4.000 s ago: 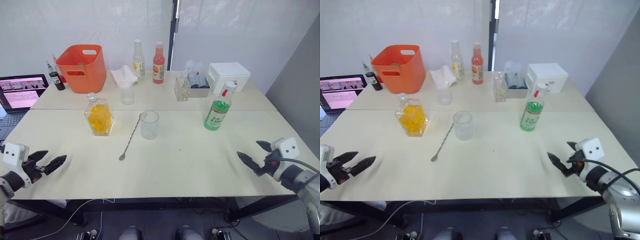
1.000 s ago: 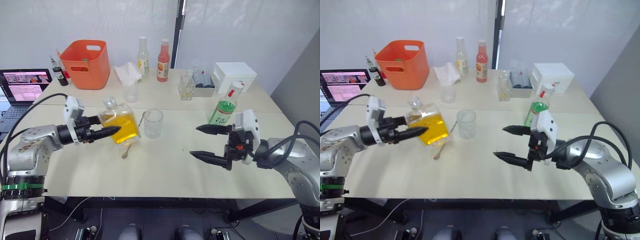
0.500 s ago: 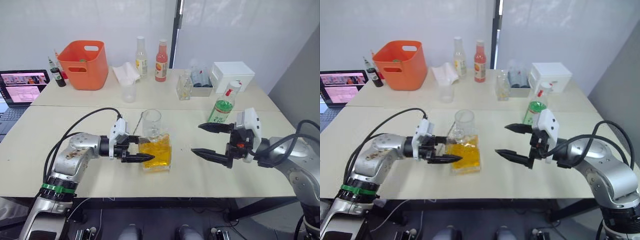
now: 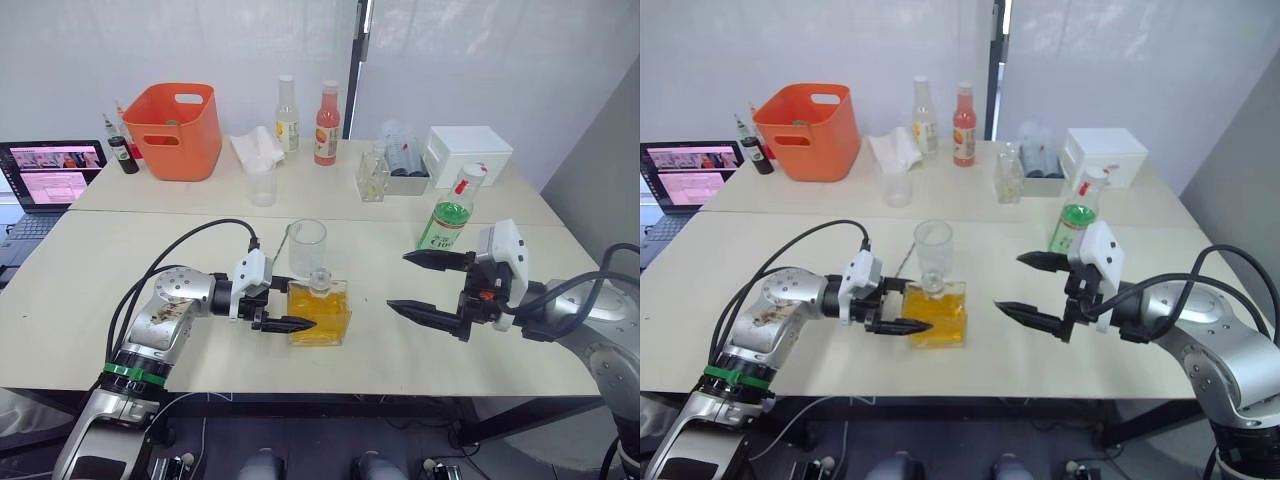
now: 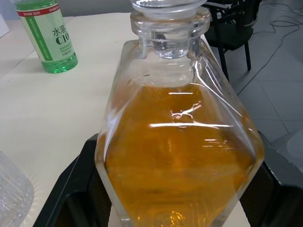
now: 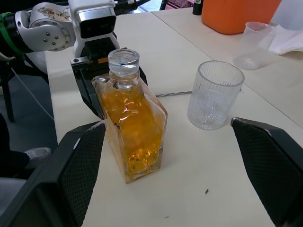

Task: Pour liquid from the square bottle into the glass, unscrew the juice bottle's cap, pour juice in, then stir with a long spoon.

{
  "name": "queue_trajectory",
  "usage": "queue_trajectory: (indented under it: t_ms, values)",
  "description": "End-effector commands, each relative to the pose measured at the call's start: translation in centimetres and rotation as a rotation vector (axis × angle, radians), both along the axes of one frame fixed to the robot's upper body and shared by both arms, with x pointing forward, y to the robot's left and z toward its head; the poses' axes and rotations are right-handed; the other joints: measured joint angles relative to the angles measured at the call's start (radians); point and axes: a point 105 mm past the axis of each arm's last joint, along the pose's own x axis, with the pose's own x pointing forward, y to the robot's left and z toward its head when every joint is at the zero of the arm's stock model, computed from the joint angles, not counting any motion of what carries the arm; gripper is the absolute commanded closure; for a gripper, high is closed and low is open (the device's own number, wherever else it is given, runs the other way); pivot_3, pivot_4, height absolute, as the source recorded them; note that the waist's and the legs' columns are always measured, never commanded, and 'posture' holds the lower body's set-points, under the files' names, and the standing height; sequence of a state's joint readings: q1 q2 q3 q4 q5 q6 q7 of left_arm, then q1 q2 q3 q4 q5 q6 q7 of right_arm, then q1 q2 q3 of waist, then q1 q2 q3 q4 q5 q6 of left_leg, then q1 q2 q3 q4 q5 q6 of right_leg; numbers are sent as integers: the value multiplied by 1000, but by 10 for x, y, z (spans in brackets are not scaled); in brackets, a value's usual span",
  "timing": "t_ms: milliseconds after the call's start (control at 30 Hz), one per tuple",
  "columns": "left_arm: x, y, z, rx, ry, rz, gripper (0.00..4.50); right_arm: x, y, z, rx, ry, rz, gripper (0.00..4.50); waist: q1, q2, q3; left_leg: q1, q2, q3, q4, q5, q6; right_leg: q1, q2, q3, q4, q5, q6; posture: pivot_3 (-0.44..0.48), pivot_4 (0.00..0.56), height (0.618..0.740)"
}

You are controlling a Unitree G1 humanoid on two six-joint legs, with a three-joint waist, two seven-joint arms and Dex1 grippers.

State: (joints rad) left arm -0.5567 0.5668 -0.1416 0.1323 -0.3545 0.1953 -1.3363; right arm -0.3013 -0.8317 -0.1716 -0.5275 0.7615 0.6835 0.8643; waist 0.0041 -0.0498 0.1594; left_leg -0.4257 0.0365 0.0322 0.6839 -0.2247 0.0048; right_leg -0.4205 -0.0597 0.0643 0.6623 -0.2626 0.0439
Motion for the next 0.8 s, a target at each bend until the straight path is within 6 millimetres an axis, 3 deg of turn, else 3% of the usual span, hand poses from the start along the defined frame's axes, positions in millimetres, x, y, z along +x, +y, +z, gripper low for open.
queue_trajectory:
  t_ms: [33,333,800]
  values:
    - [1,-8,21,-14,-57,-6,27,-3,-1,11,-1,-45,3,0,0,0,0,0,0,0,0,0,0,0,0,0,0,0,0,0,150,715]
    - [-7,-12,33,-17,7,29,27,-1,2,9,4,-40,6,0,-7,0,0,0,1,0,0,0,0,-1,0,0,1,0,0,0,150,715]
    - [-3,-7,14,-37,29,82,27,0,3,12,5,-46,4,0,-6,0,0,0,0,0,0,0,0,-1,0,1,0,0,0,0,150,715]
